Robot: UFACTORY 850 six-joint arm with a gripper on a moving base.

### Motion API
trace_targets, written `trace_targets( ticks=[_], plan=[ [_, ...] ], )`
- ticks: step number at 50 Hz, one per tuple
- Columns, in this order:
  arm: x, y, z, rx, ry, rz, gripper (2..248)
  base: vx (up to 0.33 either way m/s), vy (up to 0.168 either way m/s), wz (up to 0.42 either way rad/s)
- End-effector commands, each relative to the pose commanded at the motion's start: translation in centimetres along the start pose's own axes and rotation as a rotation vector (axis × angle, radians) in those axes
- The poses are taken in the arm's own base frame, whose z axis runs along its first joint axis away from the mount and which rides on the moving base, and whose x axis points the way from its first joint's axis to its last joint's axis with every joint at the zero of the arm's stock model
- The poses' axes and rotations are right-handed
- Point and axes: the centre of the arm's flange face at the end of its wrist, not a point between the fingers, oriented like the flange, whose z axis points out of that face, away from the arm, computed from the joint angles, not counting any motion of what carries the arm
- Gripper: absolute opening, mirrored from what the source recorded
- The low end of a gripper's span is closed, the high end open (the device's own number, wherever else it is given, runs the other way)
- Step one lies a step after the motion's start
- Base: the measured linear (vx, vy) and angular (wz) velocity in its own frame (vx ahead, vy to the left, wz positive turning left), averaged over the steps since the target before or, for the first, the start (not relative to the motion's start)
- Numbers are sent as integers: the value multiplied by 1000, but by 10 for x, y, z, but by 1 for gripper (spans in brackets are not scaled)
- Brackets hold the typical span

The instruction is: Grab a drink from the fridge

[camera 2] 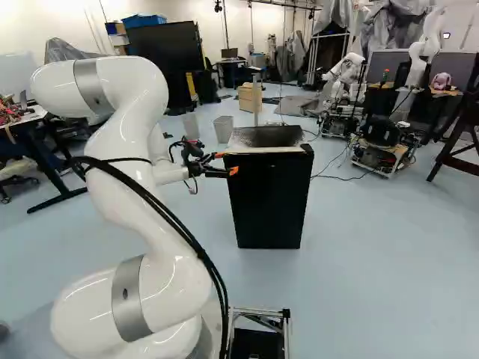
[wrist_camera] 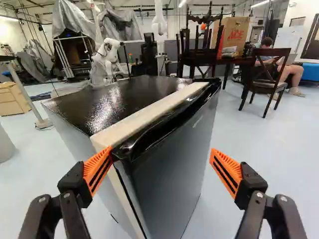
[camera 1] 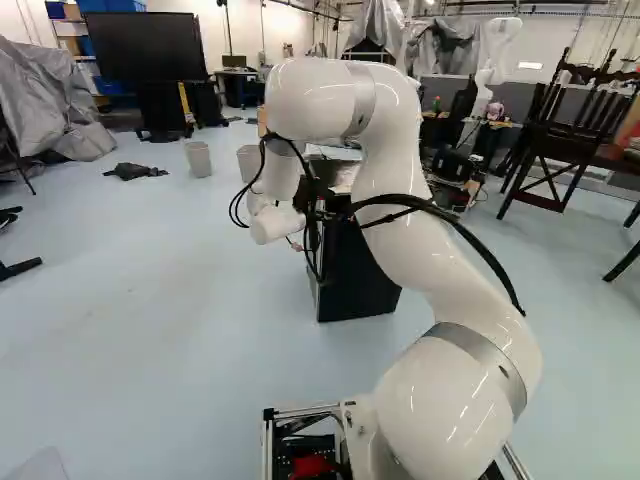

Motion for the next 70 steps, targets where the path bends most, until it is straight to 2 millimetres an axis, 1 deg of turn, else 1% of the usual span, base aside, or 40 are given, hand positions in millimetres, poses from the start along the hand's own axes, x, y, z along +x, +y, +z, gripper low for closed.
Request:
trace_targets(
  ticks=[14,26,70],
  plan=[
    [1,6,0,-3,-1,-7,247,0,0,0],
    [1,15,-6,0,-5,-22,247,0,0,0],
    [2,72,-44,37,-25,-119,247,0,0,0]
  ],
)
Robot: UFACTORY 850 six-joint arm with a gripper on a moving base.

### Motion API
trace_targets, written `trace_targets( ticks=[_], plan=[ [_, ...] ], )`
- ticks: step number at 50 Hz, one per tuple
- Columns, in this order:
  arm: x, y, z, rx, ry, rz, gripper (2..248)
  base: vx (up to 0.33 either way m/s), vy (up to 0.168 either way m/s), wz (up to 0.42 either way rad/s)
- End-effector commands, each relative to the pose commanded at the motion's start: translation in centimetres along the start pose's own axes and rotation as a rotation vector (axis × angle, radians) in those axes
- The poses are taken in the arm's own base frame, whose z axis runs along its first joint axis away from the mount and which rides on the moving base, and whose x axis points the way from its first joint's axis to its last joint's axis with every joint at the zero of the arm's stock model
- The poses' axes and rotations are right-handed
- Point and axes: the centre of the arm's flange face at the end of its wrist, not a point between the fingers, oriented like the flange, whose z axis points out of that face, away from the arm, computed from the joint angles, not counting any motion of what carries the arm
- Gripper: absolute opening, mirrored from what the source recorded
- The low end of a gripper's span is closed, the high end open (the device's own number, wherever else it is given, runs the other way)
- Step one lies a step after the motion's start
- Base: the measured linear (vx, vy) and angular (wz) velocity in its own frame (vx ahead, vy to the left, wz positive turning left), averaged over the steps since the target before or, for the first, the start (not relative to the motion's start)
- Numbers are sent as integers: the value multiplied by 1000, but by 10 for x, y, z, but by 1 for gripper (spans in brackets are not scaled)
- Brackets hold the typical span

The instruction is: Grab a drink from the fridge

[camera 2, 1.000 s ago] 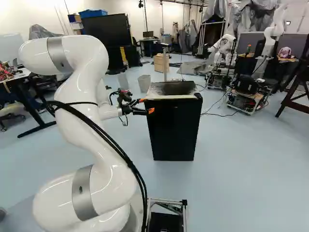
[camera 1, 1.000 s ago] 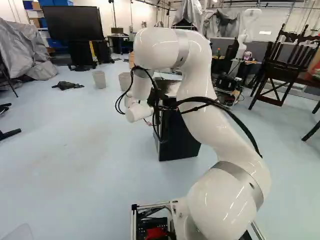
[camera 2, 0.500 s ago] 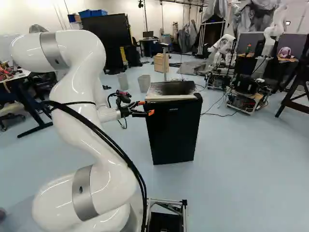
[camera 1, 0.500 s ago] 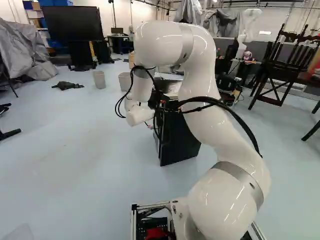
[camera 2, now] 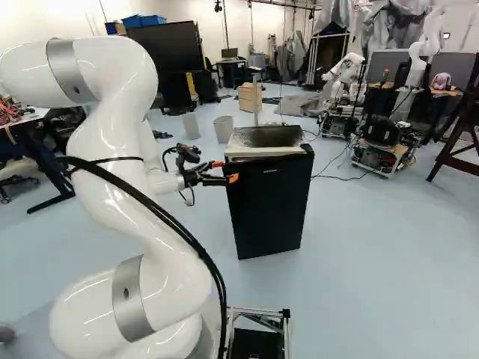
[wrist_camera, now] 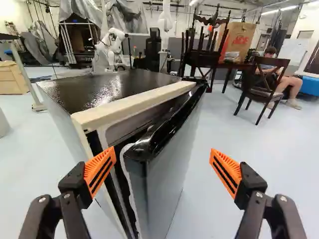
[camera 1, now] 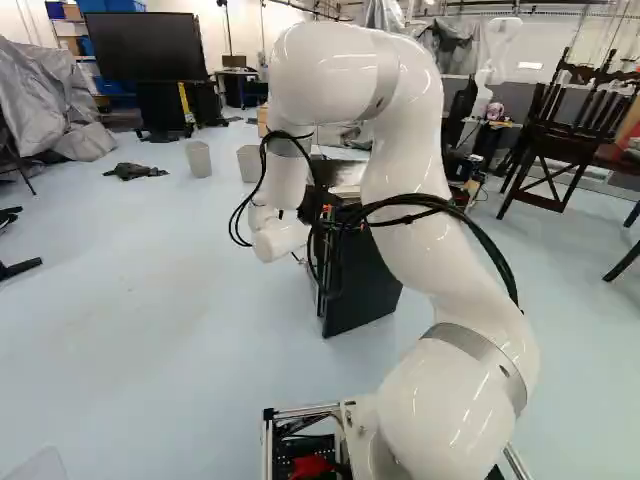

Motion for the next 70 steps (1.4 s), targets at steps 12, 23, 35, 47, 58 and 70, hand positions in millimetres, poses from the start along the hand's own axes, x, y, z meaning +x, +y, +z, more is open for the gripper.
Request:
trace_targets(
  ticks=[12,23,35,47,58,70],
  plan=[
    [-2,13,-9,10,-4,-22,247,0,0,0],
    [-2,24,-12,9,-7,-36,247,0,0,0],
    [-3,35,-12,-7,-11,-46,247,0,0,0],
    [-3,46,-12,-25,-16,-54,247,0,0,0],
    [-3,57,-11,-41,-20,-62,247,0,0,0],
    [-3,68,-10,-51,-23,-73,247,0,0,0]
  ],
)
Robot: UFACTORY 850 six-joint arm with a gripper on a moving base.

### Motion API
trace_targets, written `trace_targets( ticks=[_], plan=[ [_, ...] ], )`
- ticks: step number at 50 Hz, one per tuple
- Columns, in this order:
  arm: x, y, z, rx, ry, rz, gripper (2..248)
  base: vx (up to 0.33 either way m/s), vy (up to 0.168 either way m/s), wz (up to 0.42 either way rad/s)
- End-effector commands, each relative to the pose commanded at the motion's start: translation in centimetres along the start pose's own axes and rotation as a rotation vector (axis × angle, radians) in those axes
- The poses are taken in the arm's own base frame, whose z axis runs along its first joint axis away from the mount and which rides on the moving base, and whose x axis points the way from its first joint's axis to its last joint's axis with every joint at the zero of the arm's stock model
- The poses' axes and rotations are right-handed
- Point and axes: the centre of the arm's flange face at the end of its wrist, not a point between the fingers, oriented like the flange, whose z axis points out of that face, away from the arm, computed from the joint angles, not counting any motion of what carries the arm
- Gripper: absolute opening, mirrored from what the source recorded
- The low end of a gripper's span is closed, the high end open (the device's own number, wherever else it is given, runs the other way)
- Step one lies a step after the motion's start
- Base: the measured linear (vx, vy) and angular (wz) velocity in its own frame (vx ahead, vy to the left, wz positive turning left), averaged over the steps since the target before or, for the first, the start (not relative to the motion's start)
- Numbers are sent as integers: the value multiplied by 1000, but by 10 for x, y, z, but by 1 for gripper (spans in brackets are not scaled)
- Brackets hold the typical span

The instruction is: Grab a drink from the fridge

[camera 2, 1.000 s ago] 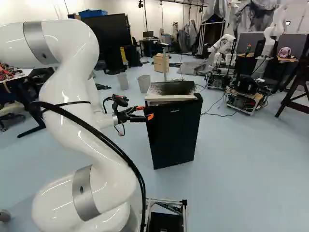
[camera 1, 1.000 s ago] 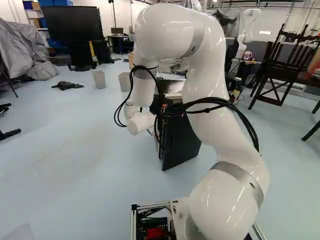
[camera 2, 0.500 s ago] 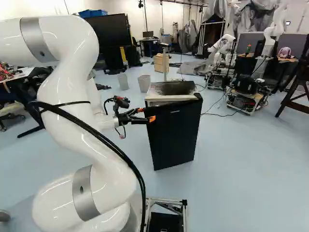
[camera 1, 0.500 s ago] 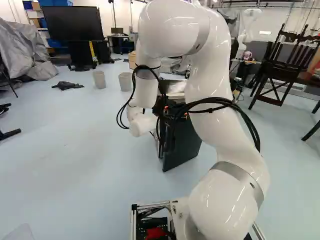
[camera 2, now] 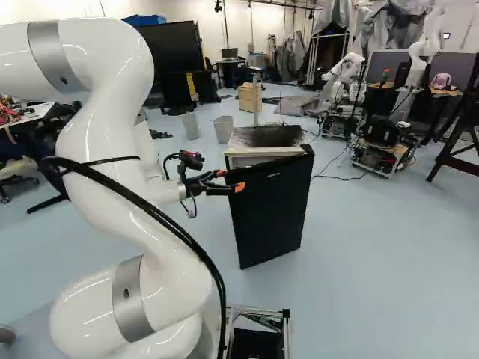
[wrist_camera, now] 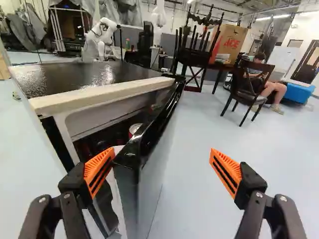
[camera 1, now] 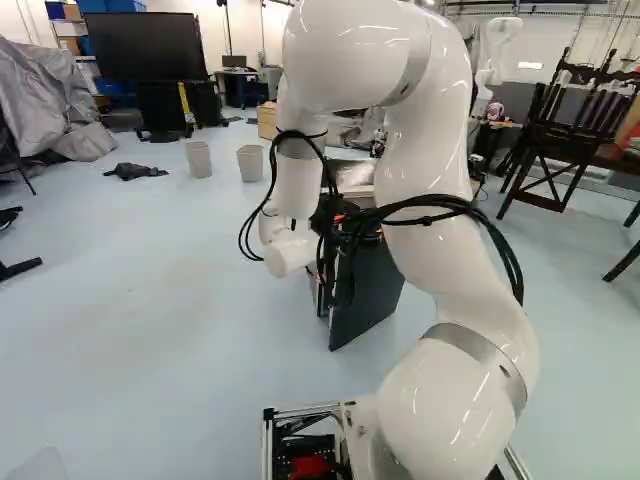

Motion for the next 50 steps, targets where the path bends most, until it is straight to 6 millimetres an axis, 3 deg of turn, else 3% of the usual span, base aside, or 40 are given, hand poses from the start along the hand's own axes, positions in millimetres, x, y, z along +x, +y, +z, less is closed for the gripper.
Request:
trace_targets(
  ticks=[50],
  plan=[
    [-7,68,7,-118,-31,-47,247,0,0,0]
  ],
)
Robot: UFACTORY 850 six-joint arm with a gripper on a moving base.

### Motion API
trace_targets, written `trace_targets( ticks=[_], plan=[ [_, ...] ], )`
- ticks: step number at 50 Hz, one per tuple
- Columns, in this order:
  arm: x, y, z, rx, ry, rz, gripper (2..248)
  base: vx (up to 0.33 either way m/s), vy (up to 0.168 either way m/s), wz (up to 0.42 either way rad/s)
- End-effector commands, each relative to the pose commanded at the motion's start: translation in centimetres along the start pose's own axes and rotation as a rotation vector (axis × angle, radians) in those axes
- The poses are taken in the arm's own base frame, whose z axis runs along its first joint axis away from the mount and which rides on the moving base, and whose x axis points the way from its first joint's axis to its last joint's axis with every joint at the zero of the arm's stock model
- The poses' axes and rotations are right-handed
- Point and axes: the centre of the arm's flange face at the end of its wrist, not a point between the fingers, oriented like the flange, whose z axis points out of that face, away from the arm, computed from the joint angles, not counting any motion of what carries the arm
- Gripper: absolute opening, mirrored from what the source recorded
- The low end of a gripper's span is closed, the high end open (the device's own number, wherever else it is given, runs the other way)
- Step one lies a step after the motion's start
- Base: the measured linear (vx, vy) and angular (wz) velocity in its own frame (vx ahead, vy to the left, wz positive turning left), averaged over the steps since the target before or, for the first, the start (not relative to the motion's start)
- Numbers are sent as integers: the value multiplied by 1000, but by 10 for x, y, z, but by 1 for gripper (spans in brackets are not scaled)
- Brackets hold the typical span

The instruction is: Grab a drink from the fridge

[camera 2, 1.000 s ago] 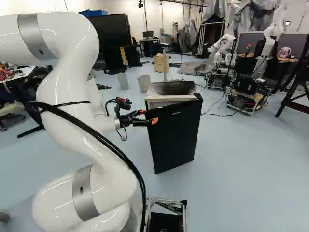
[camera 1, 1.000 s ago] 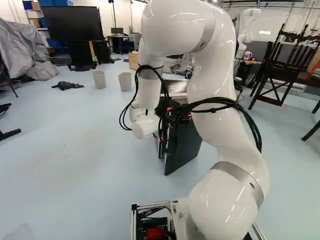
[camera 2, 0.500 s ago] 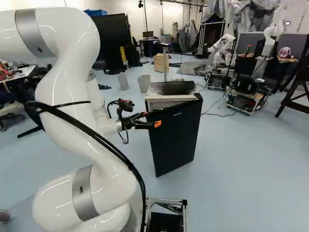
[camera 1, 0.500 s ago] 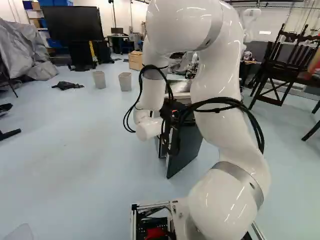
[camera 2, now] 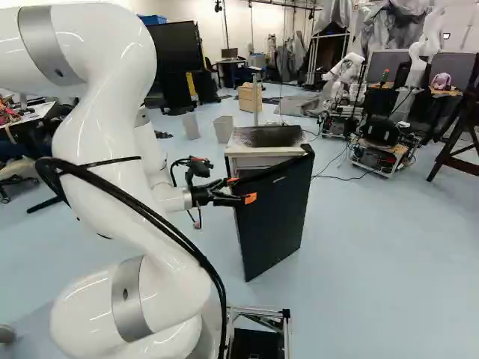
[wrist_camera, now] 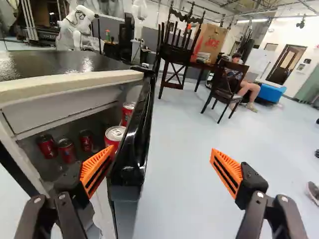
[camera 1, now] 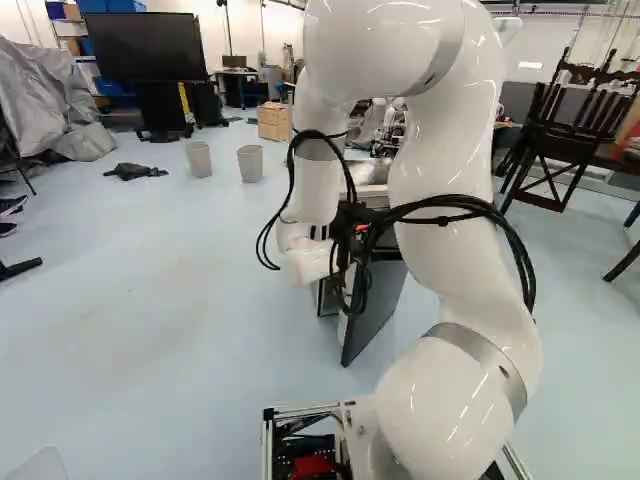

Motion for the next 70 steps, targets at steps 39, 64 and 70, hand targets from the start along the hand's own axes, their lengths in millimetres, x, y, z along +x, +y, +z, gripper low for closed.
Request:
trace_targets(
  ticks=[39,64,70],
  plan=[
    [-7,56,22,-154,-37,-21,247,0,0,0],
    [-9,88,41,-285,-68,-14,247,0,0,0],
    [-10,95,46,-320,-75,-10,247,0,0,0]
  ],
)
